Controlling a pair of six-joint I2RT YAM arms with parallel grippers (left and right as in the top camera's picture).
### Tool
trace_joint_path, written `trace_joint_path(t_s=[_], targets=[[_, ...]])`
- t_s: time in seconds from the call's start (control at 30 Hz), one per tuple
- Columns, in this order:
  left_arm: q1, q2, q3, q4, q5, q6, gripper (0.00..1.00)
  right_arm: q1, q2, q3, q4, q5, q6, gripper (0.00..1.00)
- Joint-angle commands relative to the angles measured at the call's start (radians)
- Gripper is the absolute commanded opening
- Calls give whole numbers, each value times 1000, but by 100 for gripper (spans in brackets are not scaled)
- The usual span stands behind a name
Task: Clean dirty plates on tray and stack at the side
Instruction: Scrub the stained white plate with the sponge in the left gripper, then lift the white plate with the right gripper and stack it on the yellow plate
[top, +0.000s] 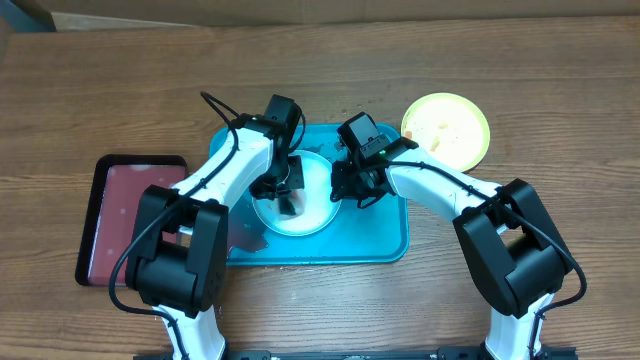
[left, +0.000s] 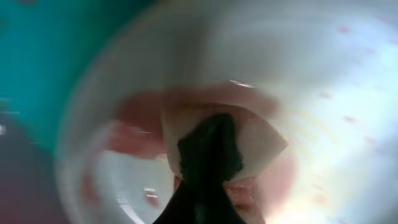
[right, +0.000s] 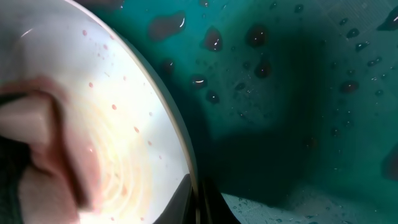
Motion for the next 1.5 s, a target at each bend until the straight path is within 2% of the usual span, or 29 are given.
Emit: trace_joint_path(t_s=[0.0, 0.07, 0.17, 0.3, 0.47, 0.6, 0.7, 0.83, 1.0, 1.1, 1.37, 1.47], targets=[[13, 11, -1, -23, -350, 17, 4, -6, 10, -7, -5, 26, 3, 4], [13, 11, 16, -65, -470, -5, 4, -6, 10, -7, -5, 26, 3, 4], [14, 11, 94, -195, -594, -124, 4, -6, 9, 5, -3, 25, -41, 4], [28, 0, 268, -360, -590, -224, 4, -3, -5, 61, -54, 25, -56, 4], [122, -90, 426, -448, -491, -227, 4, 8, -77, 119, -77, 26, -130, 4], [316, -181, 431, -448, -259, -208, 4, 39, -154, 167, -87, 54, -242, 4], [492, -196, 419, -466, -68, -134, 4, 90, -208, 227, -135, 241, -311, 4], [671, -195, 345, -472, -8, -53, 4, 200, -252, 290, -170, 640, -447, 4], [800, -195, 183, -373, 97, -9, 4, 352, -259, 318, -106, 1173, -652, 4], [838, -195, 105, -316, 138, -7, 4, 411, -259, 318, -23, 1369, -798, 4], [847, -195, -24, -119, 93, -8, 4, 512, -259, 318, 334, 1625, -1224, 4], [853, -194, -50, -91, 76, -8, 4, 541, -259, 318, 409, 1649, -1311, 4]])
